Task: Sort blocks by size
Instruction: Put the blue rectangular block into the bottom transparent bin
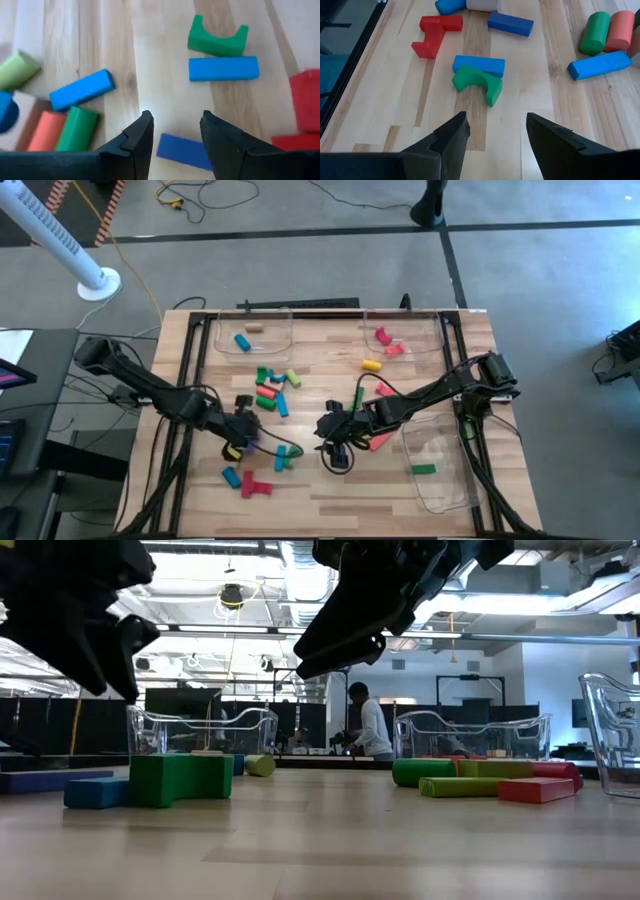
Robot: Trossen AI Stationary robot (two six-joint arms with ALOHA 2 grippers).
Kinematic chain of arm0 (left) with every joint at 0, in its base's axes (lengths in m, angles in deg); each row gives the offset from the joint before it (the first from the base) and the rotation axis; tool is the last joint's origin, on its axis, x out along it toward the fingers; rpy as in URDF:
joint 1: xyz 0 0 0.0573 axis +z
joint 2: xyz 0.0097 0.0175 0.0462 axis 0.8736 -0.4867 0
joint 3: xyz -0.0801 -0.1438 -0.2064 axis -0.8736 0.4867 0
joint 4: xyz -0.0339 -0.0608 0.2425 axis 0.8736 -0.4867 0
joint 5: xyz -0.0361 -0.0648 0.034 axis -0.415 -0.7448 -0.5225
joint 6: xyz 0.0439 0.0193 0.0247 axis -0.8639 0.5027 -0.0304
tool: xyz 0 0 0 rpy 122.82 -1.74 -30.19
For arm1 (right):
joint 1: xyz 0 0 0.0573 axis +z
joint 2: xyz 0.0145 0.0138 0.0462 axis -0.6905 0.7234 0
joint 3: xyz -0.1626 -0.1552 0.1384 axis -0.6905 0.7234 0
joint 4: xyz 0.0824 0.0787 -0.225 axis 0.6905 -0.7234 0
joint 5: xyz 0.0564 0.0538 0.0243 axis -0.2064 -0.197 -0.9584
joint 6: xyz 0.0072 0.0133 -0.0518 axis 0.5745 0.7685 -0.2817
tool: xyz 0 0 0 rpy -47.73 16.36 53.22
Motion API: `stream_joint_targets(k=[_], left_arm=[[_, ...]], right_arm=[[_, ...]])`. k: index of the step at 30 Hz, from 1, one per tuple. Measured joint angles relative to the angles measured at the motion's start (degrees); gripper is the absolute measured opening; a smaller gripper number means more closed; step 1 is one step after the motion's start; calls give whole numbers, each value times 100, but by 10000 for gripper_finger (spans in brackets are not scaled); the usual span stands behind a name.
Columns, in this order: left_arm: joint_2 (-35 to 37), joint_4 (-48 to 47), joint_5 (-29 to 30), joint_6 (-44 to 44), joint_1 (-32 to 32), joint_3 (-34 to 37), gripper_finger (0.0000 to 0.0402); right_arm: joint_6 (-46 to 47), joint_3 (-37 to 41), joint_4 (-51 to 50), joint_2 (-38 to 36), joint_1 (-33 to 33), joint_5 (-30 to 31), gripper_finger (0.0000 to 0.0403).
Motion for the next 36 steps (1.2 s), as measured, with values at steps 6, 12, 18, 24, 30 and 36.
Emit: stream_joint_targets(k=[6, 12, 18, 24, 30, 36], left_arm=[[-391, -147, -59, 1260, -140, 0, 155], [-1124, -229, -102, 1902, -325, -4, 155], [-1527, -218, 354, 2246, -444, -26, 156], [-1552, -178, 649, 2557, -511, -20, 185], [-1547, -271, 509, 1563, -482, -20, 216], [-1535, -259, -91, 481, -262, -28, 209]], right_arm=[[0, 0, 0, 0, 0, 0, 230], [1, 0, 0, 0, 2, 0, 230], [2, 0, -24, 0, 28, 0, 230], [-4, 0, -61, 0, 33, 0, 230], [-92, 0, -33, 0, 28, 0, 230], [-94, 0, -13, 0, 22, 0, 230]])
